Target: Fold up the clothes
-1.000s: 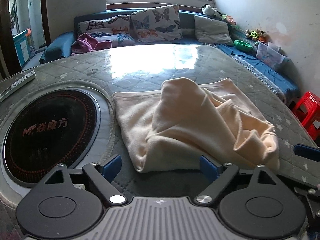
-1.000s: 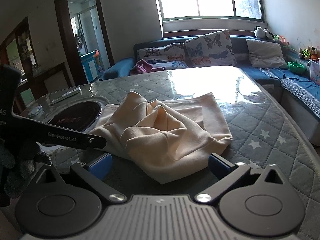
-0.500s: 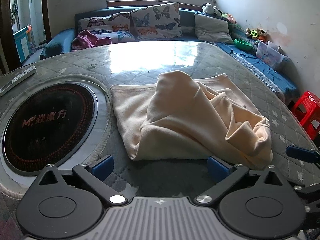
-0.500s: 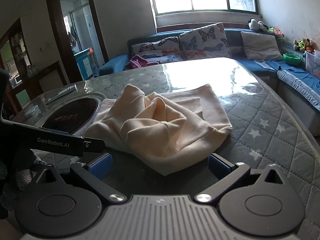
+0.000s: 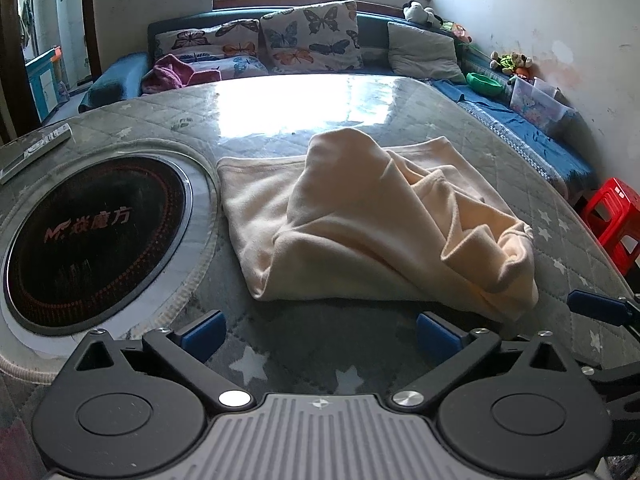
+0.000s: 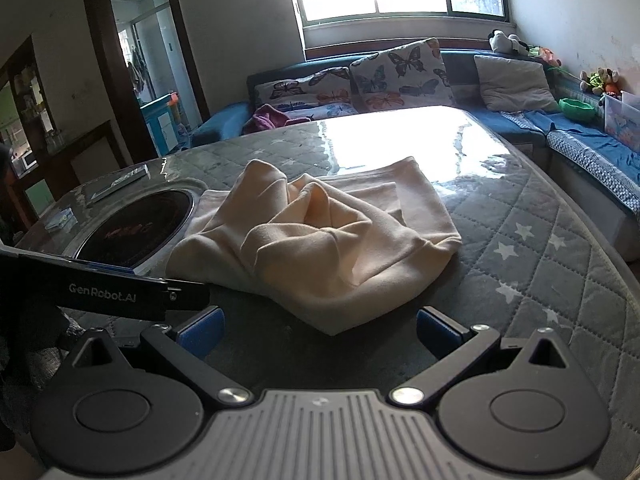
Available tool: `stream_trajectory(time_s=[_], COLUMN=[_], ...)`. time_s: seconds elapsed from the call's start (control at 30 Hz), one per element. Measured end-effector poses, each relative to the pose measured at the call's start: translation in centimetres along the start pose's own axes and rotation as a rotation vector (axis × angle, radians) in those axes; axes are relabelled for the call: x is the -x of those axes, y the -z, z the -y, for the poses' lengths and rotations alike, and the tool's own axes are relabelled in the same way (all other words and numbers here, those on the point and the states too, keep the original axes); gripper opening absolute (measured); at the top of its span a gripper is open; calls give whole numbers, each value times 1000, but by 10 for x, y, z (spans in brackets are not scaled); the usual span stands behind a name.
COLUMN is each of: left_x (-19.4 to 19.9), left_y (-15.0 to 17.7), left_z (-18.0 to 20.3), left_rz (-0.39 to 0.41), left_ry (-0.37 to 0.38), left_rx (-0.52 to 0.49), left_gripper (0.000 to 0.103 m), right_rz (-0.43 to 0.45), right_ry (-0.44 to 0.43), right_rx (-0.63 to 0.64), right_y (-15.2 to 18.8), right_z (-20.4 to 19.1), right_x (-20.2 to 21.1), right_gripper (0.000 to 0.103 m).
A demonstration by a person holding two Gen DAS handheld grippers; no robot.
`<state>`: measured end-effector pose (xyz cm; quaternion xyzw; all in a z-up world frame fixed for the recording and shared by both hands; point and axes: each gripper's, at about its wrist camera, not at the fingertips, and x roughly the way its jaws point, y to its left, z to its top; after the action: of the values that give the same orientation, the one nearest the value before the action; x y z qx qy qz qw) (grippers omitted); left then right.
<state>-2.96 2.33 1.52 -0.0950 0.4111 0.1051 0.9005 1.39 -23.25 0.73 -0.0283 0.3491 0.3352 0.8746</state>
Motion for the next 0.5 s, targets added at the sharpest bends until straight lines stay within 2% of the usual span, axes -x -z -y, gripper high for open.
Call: stream_trajectory(time_s=[0.5], left_x=[5], left_y=[7], left_z=[5], left_rz=[-11], left_ry=[2], left_rx=[-7], left_gripper=[103], right_rz=[3], right_ry=[4], right_rx=[-4], right_y=[6], right_z=[-4], right_x=[6], right_gripper=[103])
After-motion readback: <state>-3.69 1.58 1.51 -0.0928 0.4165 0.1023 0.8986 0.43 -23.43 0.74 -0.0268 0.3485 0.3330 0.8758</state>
